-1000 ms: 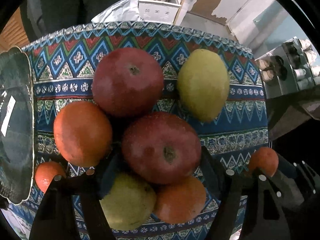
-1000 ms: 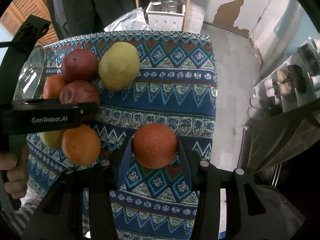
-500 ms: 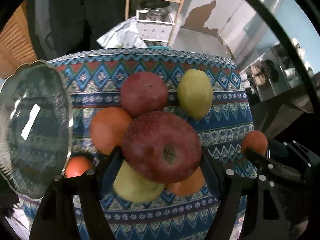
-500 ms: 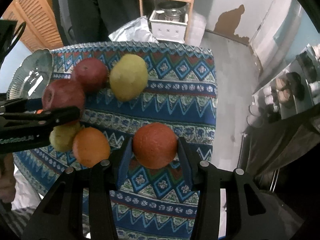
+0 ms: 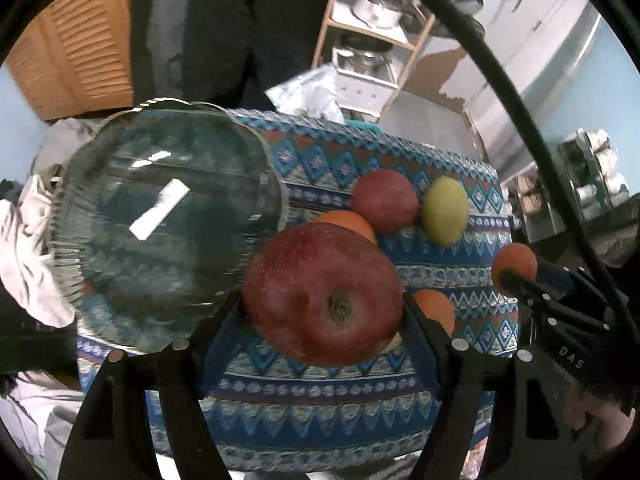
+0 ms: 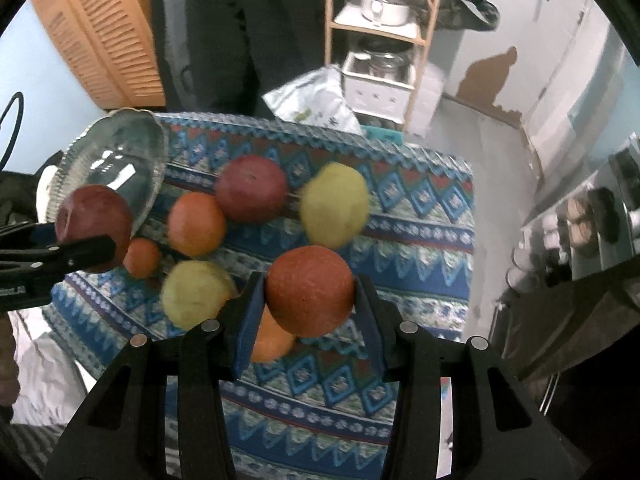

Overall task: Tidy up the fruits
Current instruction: 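Carry the orange with the right tool onto the glass plate while the left tool places the apple there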

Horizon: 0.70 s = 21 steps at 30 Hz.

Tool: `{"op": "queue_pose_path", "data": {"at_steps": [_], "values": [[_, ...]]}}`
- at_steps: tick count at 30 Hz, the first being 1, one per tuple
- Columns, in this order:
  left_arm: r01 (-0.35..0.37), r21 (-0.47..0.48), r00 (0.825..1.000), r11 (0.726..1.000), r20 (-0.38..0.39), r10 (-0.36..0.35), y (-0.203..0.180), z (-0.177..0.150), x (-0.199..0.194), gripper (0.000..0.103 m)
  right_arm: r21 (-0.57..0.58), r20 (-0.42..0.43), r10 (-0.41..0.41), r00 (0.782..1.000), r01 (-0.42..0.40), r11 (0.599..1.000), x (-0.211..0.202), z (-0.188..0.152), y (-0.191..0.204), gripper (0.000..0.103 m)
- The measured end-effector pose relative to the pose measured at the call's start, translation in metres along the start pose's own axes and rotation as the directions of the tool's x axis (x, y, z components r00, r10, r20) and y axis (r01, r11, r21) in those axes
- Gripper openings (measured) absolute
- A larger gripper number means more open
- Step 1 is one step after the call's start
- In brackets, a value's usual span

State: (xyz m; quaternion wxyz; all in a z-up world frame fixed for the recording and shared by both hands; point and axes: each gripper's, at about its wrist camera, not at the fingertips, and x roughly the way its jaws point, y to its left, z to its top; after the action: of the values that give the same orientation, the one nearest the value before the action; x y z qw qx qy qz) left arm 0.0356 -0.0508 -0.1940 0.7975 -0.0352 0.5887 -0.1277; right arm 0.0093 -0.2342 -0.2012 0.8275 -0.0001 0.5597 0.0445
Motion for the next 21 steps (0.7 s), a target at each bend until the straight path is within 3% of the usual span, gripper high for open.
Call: {"op": "queue_pose_path", "data": {"at_steps": [11, 21], "values": [[-0.061, -0.081, 0.997, 0.995, 0.043, 0.065, 0.061, 0.001, -0.021, 0.077, -0.095, 0.02, 0.076, 0.997, -0.074, 0.993, 0.007, 0.03, 0.066, 0.044], [-0.107, -0.118, 0.994, 0.987, 0.018, 0.11, 0.111, 0.004, 0.0, 0.077, -0.172, -0.025, 0.179, 0.984, -0.18, 0.968, 0.039, 0.06, 0.126, 0.044]]}}
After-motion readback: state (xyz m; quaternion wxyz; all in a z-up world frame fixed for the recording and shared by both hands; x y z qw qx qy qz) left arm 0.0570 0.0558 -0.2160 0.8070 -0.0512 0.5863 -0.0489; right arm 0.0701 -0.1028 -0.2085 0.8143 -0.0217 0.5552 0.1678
